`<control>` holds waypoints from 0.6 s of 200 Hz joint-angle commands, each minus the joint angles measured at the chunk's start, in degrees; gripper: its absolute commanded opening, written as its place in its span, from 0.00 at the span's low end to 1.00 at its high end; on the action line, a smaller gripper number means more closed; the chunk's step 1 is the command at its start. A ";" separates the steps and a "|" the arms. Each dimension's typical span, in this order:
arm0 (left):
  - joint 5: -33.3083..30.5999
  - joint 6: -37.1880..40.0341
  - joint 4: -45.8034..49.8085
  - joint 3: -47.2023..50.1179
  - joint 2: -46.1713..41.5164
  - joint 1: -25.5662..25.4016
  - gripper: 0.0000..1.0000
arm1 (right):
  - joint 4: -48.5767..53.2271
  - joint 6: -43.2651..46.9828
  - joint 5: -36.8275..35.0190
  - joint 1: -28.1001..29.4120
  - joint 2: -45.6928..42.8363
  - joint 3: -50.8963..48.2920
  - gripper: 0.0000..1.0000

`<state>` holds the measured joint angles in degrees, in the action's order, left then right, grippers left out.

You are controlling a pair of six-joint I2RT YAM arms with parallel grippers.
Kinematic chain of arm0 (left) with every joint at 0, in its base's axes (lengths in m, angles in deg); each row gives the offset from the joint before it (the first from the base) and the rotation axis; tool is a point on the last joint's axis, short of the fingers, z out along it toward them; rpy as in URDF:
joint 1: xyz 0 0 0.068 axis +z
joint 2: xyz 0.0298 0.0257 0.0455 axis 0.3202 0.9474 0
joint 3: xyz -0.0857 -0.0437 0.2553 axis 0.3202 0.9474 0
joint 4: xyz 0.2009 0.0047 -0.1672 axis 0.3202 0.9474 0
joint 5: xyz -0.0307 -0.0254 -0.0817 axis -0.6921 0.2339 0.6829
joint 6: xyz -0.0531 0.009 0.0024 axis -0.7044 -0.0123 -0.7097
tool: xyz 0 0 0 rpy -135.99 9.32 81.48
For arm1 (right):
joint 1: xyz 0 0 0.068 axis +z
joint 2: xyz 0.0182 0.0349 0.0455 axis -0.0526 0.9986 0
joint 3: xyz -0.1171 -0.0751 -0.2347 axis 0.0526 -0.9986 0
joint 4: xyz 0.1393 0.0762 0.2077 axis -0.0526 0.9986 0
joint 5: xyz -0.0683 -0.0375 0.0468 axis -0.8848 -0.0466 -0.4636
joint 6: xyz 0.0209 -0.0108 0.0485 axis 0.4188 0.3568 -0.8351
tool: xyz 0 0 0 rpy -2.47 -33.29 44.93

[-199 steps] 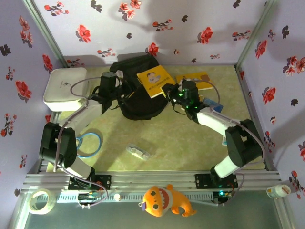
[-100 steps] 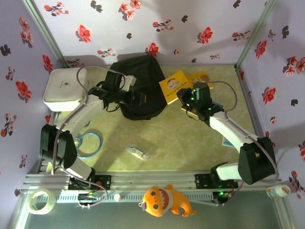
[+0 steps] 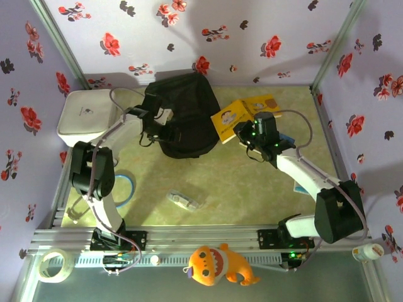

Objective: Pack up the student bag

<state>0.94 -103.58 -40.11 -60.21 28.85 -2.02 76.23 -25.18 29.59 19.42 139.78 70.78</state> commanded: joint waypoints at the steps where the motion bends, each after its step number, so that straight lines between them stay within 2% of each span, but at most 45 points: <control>1: -0.10 -14.51 -5.30 1.93 0.32 -1.30 0.64 | -5.23 -0.43 1.56 -0.20 0.61 -0.30 0.06; 28: -0.95 -22.16 -8.63 3.66 0.75 -1.66 0.55 | -5.50 -0.62 2.32 -0.13 1.34 -0.03 0.07; 64: -7.48 -26.72 -5.50 4.75 0.75 -1.71 0.52 | -4.98 -0.37 1.65 -0.15 0.33 -0.38 0.07; 103: -5.43 -28.96 -6.36 4.19 2.52 -3.04 0.47 | -4.76 -0.36 1.00 -0.16 0.11 -0.82 0.07; 120: -5.43 -29.53 -6.23 3.51 3.62 -3.90 0.41 | -5.02 -0.53 1.01 -0.20 0.21 -1.00 0.07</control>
<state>-3.70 -130.33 -46.73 -55.75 30.16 -4.53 75.79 -25.60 30.88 19.42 141.18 69.93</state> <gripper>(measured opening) 0.447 0.133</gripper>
